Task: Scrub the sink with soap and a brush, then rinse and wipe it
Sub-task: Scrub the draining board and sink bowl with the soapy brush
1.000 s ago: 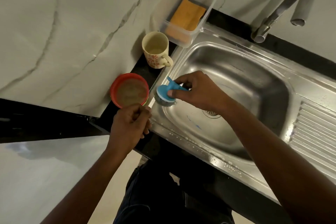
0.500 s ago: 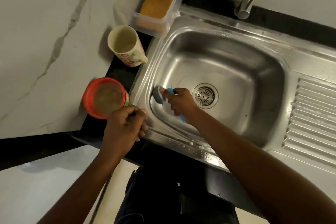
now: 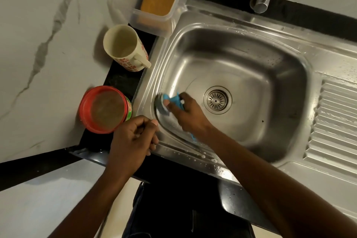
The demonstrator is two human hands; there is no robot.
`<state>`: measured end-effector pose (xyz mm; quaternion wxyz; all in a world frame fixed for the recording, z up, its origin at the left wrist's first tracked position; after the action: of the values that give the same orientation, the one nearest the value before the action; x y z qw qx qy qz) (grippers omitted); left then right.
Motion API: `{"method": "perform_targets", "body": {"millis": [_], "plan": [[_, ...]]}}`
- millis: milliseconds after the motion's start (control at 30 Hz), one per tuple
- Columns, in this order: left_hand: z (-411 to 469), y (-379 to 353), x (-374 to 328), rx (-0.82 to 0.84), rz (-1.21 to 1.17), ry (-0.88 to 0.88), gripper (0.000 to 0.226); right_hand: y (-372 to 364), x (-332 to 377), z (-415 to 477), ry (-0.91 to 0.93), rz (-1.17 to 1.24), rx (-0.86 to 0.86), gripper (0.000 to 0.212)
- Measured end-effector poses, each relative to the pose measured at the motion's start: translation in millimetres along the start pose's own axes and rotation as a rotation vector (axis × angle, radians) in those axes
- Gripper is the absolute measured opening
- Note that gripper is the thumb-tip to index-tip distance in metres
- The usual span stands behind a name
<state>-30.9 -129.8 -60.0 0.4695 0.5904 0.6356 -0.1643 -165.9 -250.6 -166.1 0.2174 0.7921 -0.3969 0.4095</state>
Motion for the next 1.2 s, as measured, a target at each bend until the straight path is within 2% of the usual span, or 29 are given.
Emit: {"method": "perform_targets", "body": {"millis": [200,267,400,533,633,700,767,933,1067,1200], "plan": [[-1,7,-1,-0.025,-0.02,0.006,0.025,15,49,39,0.252,-0.14,-0.331,0.045],[-2,10,0,-0.032,-0.025,0.016,0.025,11,49,28,0.35,-0.255,-0.29,0.043],[-2,13,0,-0.034,-0.036,0.023,0.024,-3,28,-18,0.536,-0.61,-0.039,0.039],[-3,12,-5,-0.038,-0.04,0.017,0.023,1,32,-18,0.727,-0.749,0.018,0.044],[-3,14,-5,-0.038,-0.036,0.005,0.023,14,58,20,0.664,-0.684,-0.168,0.045],[-5,15,-6,-0.045,-0.034,-0.006,0.023,22,68,36,0.582,-0.634,-0.214,0.046],[-8,17,-8,-0.066,-0.05,-0.015,0.026,17,65,28,0.609,-0.674,-0.166,0.046],[-18,26,-5,-0.18,-0.042,-0.052,0.027,-6,38,-38,0.658,-0.81,0.099,0.049],[-22,29,1,-0.2,-0.046,-0.037,0.029,-12,64,-16,0.666,-0.943,0.082,0.052],[-26,31,2,-0.208,-0.035,-0.048,0.028,-20,68,-15,0.51,-0.843,0.056,0.053]]}}
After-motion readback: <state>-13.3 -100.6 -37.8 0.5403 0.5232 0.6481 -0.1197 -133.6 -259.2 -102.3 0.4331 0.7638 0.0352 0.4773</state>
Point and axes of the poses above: each hand's wrist, its own z-axis towards the middle knuckle, its own y-axis out of the back of the hand, x = y × z, the point moved 2 cm from there along z, towards the middle knuckle, and after that the axes turned 4 degrees about z, right-handed, at the moved point
